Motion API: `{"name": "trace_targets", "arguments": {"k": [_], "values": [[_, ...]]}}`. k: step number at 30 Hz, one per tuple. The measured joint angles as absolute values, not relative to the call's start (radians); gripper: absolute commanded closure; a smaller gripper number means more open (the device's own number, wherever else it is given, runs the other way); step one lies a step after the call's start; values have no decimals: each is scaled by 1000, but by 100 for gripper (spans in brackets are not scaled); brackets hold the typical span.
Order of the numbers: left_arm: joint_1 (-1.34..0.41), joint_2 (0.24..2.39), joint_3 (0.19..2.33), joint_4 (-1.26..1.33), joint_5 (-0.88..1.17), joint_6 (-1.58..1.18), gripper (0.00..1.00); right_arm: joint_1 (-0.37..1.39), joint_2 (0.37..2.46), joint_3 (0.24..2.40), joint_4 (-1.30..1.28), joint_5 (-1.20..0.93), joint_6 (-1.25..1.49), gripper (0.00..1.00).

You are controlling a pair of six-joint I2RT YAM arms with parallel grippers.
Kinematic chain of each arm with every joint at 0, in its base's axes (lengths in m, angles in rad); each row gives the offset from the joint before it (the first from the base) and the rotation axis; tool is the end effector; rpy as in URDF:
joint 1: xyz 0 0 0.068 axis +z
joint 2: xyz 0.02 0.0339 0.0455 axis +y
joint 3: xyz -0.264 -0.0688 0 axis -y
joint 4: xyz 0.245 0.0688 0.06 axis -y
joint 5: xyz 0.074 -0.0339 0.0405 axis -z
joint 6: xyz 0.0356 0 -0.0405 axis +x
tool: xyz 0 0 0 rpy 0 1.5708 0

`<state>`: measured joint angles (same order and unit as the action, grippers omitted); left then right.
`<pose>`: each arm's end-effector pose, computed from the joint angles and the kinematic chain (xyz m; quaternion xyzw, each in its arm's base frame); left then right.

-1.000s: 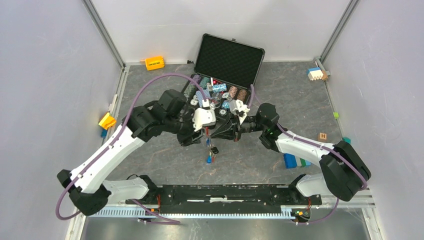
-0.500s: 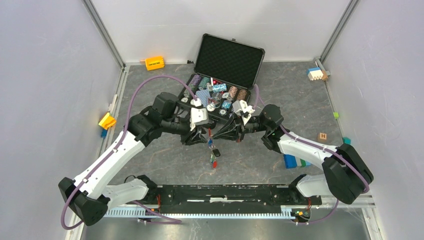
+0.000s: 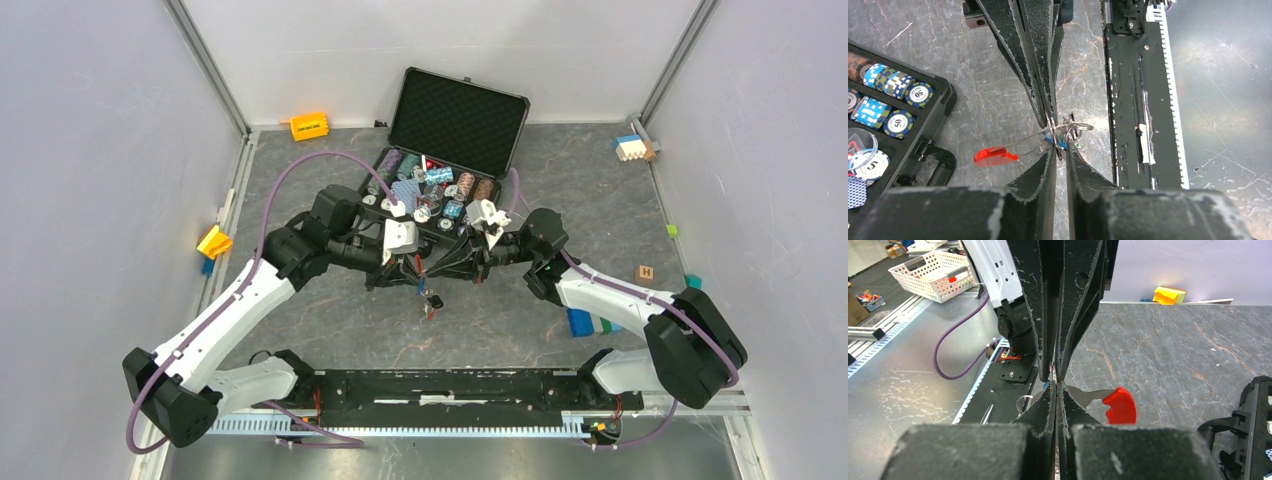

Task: Put the keys on the keyring

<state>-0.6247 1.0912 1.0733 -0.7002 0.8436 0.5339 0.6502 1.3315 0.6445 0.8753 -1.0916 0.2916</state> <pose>0.1611 -0.1489 0.3391 0.5964 0.6025 -0.3895 0.3600 0.1987 0.1908 0.2779 -0.4907 0.4648 0.5937 0.4367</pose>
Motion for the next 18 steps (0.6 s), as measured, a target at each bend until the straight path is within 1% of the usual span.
{"name": "trace_targets", "arguments": {"k": [3, 9, 18], "values": [[-625, 1099, 1073, -701, 843, 542, 89, 648, 1331, 644, 875, -1092, 291, 100], [-625, 1102, 1073, -701, 841, 550, 95, 646, 1330, 643, 875, -1095, 292, 100], [-625, 1143, 1073, -701, 859, 551, 95, 643, 1328, 624, 894, -1095, 315, 100]]}}
